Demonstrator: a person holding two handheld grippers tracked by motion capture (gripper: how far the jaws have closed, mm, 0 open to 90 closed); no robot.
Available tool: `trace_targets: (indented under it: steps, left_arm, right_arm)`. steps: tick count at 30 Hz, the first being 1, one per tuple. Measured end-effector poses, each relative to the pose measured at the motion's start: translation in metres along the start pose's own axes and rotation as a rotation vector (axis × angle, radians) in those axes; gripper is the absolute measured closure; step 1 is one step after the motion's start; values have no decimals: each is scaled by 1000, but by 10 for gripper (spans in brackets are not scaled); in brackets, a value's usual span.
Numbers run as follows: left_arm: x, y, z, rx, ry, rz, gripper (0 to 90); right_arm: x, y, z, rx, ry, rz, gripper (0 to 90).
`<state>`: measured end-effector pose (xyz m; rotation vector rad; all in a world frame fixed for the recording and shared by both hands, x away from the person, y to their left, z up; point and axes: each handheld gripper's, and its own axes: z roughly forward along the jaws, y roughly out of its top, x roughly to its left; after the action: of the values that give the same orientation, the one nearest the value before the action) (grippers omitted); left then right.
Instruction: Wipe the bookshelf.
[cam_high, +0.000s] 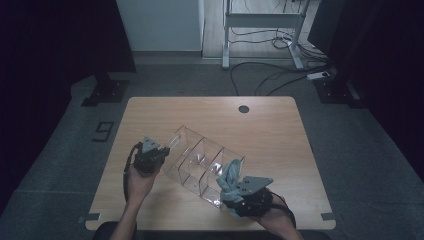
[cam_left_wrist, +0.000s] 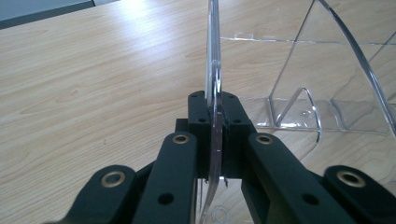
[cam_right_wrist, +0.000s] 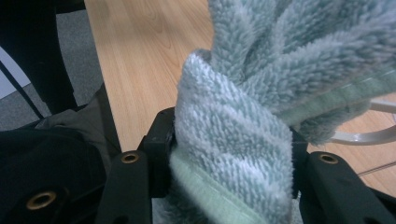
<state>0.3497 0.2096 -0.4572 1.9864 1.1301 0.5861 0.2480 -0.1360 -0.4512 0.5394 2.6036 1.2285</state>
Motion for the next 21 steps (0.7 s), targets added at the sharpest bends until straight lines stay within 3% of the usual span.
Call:
trace_targets:
  steps: [18, 21]
  left_arm:
    - [3, 0, -1, 5, -16, 4, 859]
    - [3, 0, -1, 4, -16, 4, 859]
  right_arm:
    - [-8, -11, 16, 82, 41, 12, 519]
    - [-10, -15, 23, 125, 32, 3, 518]
